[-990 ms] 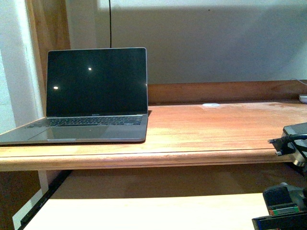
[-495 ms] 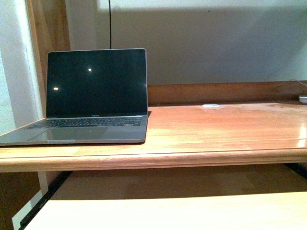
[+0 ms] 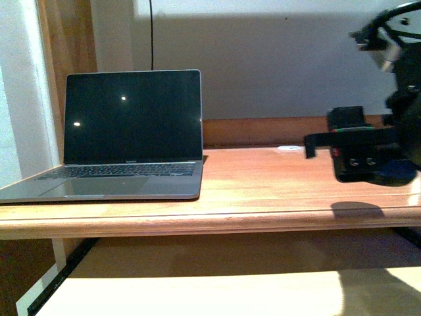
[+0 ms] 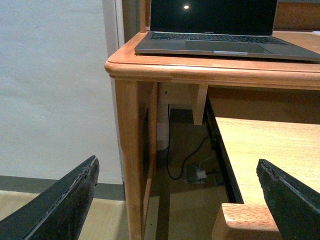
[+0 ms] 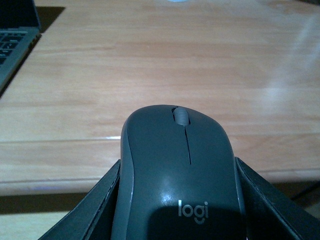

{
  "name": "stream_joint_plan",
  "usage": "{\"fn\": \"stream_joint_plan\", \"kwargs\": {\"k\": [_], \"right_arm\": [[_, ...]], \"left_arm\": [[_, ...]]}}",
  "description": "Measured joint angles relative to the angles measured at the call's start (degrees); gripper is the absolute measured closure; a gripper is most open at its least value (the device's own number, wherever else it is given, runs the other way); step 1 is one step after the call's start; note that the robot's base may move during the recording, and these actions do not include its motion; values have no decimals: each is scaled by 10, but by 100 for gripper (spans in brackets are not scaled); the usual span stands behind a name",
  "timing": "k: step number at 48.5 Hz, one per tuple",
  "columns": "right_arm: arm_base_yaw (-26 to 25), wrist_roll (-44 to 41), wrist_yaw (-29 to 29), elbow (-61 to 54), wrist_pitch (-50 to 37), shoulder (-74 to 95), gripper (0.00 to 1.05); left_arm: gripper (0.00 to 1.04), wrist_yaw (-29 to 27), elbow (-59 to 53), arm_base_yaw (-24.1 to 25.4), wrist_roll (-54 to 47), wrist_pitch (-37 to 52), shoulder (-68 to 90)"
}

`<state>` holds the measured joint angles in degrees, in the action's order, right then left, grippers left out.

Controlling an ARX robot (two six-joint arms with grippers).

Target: Place mouse

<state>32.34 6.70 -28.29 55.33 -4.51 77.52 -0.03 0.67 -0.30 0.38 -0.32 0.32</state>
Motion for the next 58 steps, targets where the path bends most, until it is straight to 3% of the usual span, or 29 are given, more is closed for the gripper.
{"fn": "stream_joint_plan", "kwargs": {"k": [30,58], "right_arm": [[56,-22,-142,266,-13,271,48],[39,-31,-132,363,14,390,48]], "left_arm": [[8,0,0,0,0,0,0],[8,0,0,0,0,0,0]]}}
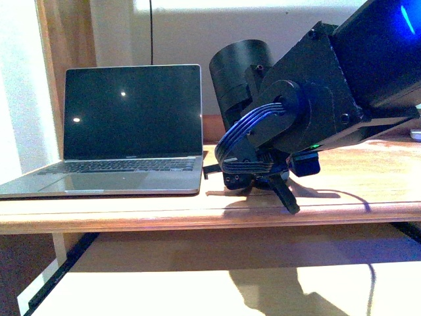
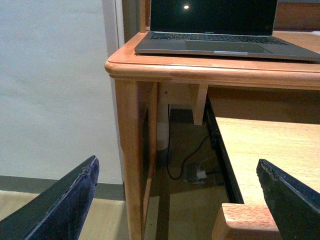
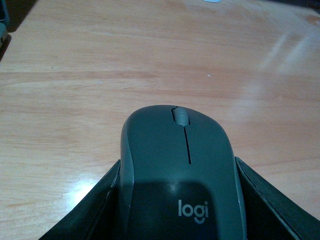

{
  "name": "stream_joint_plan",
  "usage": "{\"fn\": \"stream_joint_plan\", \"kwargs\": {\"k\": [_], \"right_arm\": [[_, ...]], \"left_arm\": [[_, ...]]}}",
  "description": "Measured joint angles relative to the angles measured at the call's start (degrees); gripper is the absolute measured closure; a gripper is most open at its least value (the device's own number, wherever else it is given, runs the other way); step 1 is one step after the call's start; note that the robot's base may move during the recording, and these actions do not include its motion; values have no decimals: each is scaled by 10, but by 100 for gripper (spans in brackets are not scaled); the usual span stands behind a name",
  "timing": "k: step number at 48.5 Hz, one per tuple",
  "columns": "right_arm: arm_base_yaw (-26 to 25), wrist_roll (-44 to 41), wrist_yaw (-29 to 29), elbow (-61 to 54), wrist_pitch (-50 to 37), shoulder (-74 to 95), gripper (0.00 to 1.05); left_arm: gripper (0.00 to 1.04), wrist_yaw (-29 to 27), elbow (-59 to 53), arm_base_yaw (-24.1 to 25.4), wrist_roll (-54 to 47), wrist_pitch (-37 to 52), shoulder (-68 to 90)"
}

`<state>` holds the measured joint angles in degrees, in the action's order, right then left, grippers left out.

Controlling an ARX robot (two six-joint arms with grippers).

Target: Place mouse

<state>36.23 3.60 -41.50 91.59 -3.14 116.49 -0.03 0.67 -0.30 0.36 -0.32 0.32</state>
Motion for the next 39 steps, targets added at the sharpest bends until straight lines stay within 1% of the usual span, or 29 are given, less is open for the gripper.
{"fn": "stream_joint_plan", "kwargs": {"k": [2,7,8,9,16,17,19,24,30,31,33,36,38,39], "right_arm": [[-2,0,6,1,1,1,48],[-4,-3,15,2,2,1,35],[-5,-2,19,2,2,1,31],[-5,-2,19,2,2,1,30],[-8,-3,33,2,1,1,12],[-9,-3,35,2,0,1,7],[-10,-2,37,2,-2,1,6],[-16,-3,51,-5,-11,-4,8],[-33,-6,92,-47,-30,-49,7],[-41,-9,113,-63,-35,-69,7],[-50,-13,136,-82,-44,-94,7],[-79,-22,198,-132,-54,-164,7],[-93,-25,222,-156,-54,-195,7],[-108,-30,253,-176,-54,-221,7]], "left_arm": [[8,0,0,0,0,0,0],[8,0,0,0,0,0,0],[8,0,0,0,0,0,0],[8,0,0,0,0,0,0],[8,0,0,0,0,0,0],[8,0,0,0,0,0,0],[8,0,0,0,0,0,0],[8,0,0,0,0,0,0],[8,0,0,0,0,0,0],[8,0,0,0,0,0,0],[8,0,0,0,0,0,0],[8,0,0,0,0,0,0],[8,0,0,0,0,0,0],[8,0,0,0,0,0,0]]}}
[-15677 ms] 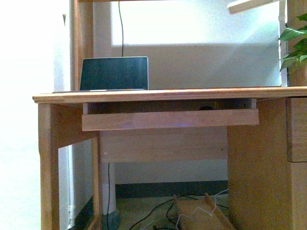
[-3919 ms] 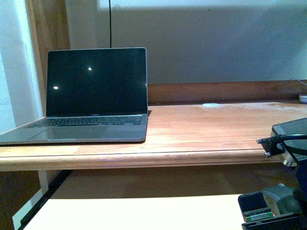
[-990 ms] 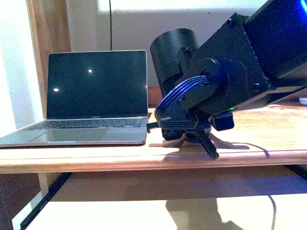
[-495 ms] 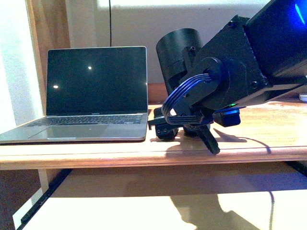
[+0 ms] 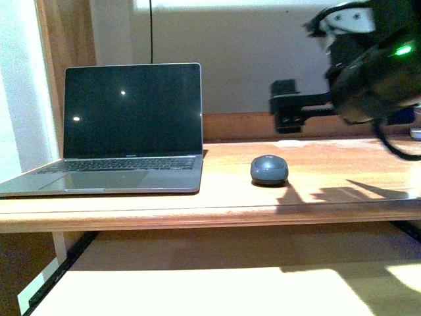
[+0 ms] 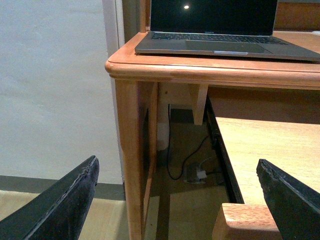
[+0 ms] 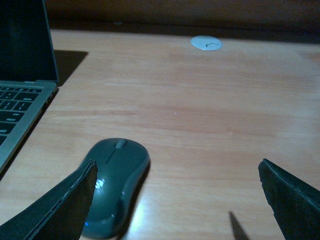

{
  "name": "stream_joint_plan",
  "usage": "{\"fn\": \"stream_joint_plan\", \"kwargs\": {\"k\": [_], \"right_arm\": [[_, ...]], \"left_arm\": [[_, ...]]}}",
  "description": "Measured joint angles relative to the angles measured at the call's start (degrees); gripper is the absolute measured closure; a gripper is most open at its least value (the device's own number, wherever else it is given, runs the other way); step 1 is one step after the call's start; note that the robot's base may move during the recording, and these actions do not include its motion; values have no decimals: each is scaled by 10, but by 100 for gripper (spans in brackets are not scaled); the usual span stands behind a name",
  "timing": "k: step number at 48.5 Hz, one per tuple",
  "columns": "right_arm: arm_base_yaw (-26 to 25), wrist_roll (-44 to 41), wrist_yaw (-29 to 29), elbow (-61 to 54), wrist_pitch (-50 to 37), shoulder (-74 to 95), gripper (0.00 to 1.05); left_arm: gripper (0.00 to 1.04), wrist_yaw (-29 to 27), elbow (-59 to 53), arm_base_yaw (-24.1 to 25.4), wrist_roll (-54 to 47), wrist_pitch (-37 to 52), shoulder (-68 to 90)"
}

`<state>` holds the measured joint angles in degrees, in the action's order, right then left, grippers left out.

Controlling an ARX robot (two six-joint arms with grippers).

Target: Place mouse

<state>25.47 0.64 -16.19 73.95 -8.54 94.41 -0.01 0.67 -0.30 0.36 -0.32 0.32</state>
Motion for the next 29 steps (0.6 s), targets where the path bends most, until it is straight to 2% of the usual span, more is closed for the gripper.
{"fn": "stream_joint_plan", "kwargs": {"k": [7,10,22,29], "right_arm": [[-101,-25,169,-110,4,-115,7],[-157,-46,257,-160,8,-149,7],[-377,-148,578,-303,21,-192,7],[-493,-222,737,-354,64,-211,7]], "left_arm": [[8,0,0,0,0,0,0],[8,0,0,0,0,0,0],[8,0,0,0,0,0,0],[8,0,0,0,0,0,0]]}}
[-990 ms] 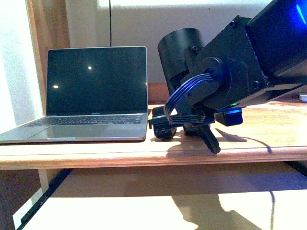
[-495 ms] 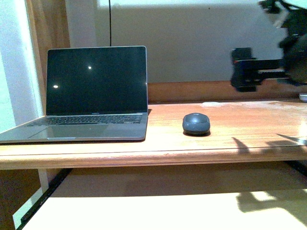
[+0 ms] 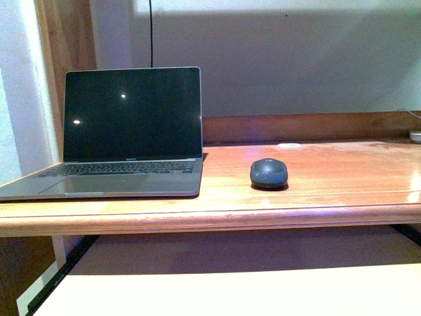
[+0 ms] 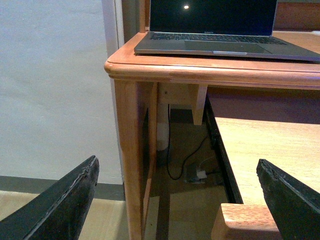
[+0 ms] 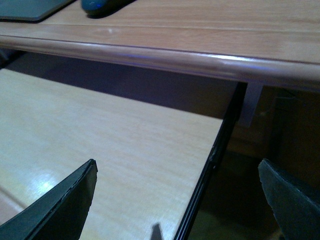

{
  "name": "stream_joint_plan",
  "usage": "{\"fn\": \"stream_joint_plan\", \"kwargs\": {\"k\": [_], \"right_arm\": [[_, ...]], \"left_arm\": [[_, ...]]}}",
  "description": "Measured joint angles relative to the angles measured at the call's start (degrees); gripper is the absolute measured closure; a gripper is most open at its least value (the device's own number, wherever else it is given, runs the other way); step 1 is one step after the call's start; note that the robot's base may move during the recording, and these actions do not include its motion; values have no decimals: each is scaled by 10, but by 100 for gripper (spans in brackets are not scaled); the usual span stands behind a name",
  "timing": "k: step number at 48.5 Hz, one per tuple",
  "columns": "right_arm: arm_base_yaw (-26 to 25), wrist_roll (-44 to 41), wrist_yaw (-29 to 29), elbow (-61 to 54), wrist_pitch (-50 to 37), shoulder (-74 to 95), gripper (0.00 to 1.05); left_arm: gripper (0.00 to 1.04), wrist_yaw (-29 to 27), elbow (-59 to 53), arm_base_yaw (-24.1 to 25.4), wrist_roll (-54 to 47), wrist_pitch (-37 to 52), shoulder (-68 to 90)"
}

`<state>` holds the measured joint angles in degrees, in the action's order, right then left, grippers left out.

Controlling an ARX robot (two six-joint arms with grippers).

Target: Place mouse

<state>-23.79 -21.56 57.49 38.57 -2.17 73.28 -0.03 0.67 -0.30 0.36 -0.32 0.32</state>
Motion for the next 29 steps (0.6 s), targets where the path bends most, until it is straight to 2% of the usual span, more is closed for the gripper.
{"fn": "stream_joint_plan", "kwargs": {"k": [5,9,12,13,14,15,18,29], "right_arm": [[-76,-86,111,-7,103,-15,7],[-118,-159,161,-5,208,-19,7],[-147,-254,189,11,326,-11,7],[-162,-309,195,28,403,2,7],[-169,-319,194,37,447,10,7],[-185,-405,193,53,524,31,7],[-203,-497,179,63,606,63,7],[-238,-662,127,53,759,99,7]], "left_arm": [[8,0,0,0,0,0,0],[8,0,0,0,0,0,0],[8,0,0,0,0,0,0],[8,0,0,0,0,0,0],[8,0,0,0,0,0,0],[8,0,0,0,0,0,0],[8,0,0,0,0,0,0],[8,0,0,0,0,0,0]]}}
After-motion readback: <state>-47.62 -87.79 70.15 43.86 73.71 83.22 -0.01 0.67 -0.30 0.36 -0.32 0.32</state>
